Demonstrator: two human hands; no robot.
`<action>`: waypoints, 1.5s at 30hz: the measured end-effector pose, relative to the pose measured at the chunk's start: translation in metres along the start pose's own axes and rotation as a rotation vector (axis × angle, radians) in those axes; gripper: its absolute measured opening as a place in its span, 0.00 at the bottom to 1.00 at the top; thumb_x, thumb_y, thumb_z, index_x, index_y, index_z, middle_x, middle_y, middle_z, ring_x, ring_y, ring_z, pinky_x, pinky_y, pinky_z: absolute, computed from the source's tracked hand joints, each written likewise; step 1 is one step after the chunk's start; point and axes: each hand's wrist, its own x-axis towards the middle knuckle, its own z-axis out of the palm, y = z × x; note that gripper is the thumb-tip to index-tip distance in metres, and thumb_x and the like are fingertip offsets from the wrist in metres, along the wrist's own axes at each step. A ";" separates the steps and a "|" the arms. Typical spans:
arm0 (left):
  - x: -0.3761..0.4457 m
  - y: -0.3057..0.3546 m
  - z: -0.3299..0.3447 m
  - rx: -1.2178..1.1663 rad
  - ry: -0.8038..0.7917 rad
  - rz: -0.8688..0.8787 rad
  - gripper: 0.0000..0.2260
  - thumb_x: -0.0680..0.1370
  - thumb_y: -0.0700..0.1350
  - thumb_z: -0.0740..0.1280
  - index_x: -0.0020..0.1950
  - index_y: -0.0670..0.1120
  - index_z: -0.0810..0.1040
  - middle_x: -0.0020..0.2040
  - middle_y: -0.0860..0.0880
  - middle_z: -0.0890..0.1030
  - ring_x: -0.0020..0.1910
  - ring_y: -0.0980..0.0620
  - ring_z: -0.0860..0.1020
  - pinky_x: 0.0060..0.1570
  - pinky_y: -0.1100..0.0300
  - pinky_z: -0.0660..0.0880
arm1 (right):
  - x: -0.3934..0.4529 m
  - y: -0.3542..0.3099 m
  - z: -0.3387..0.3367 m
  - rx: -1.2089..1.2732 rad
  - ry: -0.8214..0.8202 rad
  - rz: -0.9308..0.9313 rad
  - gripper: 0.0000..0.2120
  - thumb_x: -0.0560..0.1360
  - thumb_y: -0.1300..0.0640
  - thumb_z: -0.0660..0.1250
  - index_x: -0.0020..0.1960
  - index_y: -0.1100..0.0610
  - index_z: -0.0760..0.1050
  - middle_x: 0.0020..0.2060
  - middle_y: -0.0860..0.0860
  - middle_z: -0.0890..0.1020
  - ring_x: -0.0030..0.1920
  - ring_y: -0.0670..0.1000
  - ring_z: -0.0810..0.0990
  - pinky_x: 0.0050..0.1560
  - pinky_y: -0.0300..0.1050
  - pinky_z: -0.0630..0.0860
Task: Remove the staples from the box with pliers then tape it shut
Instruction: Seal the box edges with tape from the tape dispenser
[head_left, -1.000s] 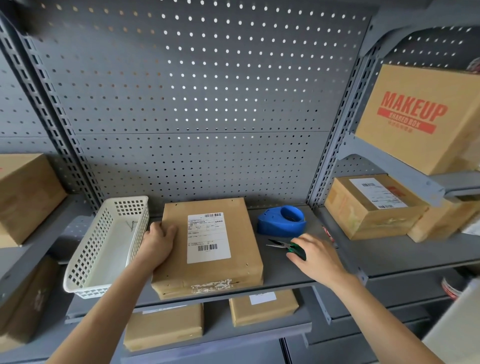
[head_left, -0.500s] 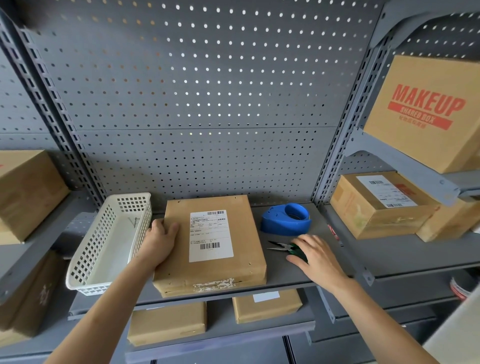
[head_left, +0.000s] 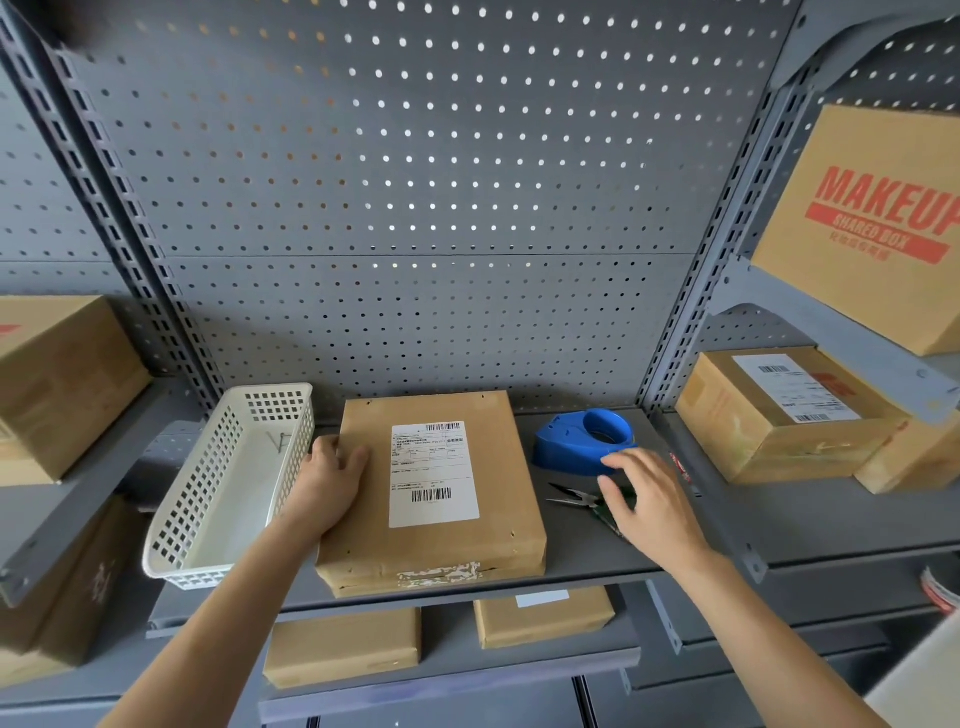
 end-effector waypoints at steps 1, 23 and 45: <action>-0.001 0.000 0.000 0.000 -0.001 0.001 0.28 0.81 0.59 0.61 0.76 0.45 0.63 0.69 0.40 0.73 0.66 0.40 0.73 0.65 0.43 0.72 | 0.009 -0.002 -0.002 -0.007 0.030 -0.022 0.10 0.80 0.56 0.71 0.59 0.59 0.82 0.54 0.50 0.83 0.57 0.54 0.81 0.61 0.40 0.71; -0.008 0.013 -0.020 0.070 0.029 0.128 0.22 0.79 0.53 0.64 0.72 0.50 0.67 0.66 0.44 0.75 0.64 0.44 0.73 0.64 0.46 0.71 | 0.085 -0.016 0.011 -0.412 -0.498 0.111 0.32 0.73 0.26 0.67 0.55 0.55 0.73 0.43 0.47 0.75 0.41 0.51 0.73 0.43 0.45 0.65; -0.042 0.070 -0.035 -0.203 0.153 0.473 0.08 0.81 0.48 0.65 0.60 0.52 0.78 0.56 0.52 0.78 0.52 0.65 0.78 0.53 0.62 0.76 | 0.112 -0.085 -0.035 -0.181 0.242 -0.031 0.31 0.68 0.36 0.78 0.52 0.62 0.75 0.40 0.54 0.79 0.41 0.60 0.79 0.40 0.49 0.75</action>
